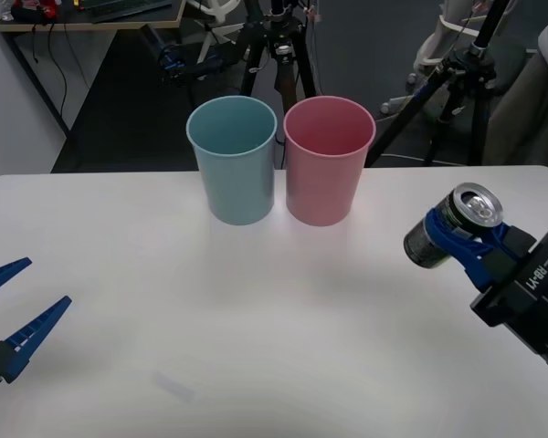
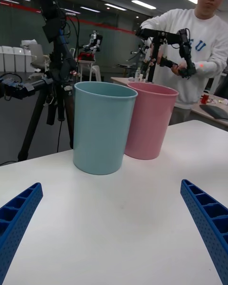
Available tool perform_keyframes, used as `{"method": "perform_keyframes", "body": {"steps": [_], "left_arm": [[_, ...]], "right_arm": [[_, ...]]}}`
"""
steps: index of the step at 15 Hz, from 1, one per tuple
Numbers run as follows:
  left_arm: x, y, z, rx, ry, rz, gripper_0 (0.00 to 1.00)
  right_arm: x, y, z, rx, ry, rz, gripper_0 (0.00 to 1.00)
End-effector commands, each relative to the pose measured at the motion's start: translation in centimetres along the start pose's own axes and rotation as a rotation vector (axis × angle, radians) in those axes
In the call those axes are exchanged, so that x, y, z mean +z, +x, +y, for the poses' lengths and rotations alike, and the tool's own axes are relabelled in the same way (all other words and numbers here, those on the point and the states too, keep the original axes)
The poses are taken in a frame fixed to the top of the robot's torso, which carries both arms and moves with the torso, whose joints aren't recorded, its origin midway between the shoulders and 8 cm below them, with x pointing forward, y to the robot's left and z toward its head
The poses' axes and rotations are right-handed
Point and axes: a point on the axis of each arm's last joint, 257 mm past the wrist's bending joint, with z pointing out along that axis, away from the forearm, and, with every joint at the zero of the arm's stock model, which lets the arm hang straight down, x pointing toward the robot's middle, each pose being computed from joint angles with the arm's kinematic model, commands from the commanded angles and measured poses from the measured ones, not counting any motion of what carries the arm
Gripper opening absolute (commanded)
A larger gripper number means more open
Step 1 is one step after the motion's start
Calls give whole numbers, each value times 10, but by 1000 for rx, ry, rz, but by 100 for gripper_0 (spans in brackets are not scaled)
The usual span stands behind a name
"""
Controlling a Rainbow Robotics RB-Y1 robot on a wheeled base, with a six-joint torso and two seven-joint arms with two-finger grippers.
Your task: Grasp the object on the table and drop it into the matching bin: aluminum can to the light blue bin, PET bottle to the pink bin.
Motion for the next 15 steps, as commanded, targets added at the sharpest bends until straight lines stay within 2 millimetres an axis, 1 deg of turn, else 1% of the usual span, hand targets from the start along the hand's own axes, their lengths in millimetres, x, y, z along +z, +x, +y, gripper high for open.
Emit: {"method": "perform_keyframes", "body": {"steps": [1,3,5,6,7,8,10,13,15], "left_arm": [[0,0,0,0,0,0,100],[0,0,0,0,0,0,100],[0,0,0,0,0,0,100],[0,0,0,0,0,0,100],[0,0,0,0,0,0,100],[0,0,0,0,0,0,100],[0,0,0,0,0,0,100],[0,0,0,0,0,0,100],[0,0,0,0,0,0,100]], "right_arm": [[41,-2,13,-10,-17,-31,0],[77,-2,25,-9,-23,-49,0],[106,-1,33,8,-23,-62,0],[124,1,37,19,-24,-67,0],[136,2,39,15,-26,-70,0],[153,6,42,23,-26,-73,0],[183,12,46,28,-26,-75,0],[222,15,46,37,-21,-87,0],[247,16,43,39,-11,-92,0]]}}
